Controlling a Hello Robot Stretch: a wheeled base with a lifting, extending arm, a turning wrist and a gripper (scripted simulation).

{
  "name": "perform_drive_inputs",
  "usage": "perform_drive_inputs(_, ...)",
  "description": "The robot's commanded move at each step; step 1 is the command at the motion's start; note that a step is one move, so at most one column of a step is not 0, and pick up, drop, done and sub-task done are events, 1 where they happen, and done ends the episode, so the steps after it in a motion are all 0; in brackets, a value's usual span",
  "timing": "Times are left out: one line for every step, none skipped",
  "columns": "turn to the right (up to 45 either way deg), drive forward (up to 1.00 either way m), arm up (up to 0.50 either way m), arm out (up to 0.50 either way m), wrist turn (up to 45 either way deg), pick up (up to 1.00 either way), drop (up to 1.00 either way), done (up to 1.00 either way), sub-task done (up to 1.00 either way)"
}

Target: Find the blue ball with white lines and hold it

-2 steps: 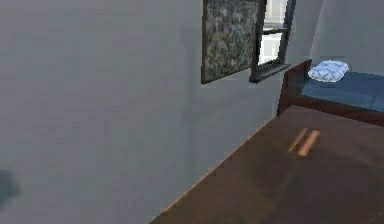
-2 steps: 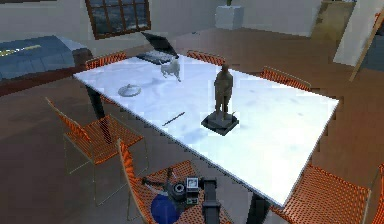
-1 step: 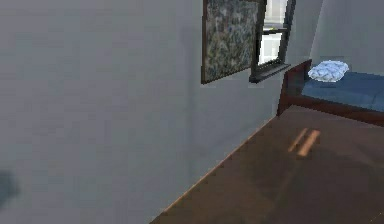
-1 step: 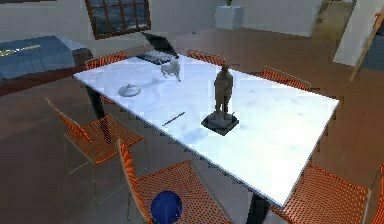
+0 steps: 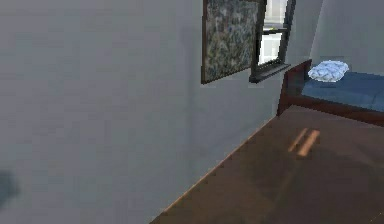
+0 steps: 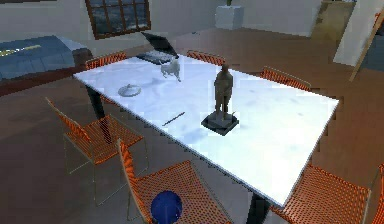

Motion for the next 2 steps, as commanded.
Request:
perform_drive_inputs(0.0,0.00,0.10,0.00,0.0,0.00,0.00,0.00,0.00)
perform_drive_inputs(0.0,0.00,0.00,0.00,0.0,0.00,0.00,1.00,0.00)
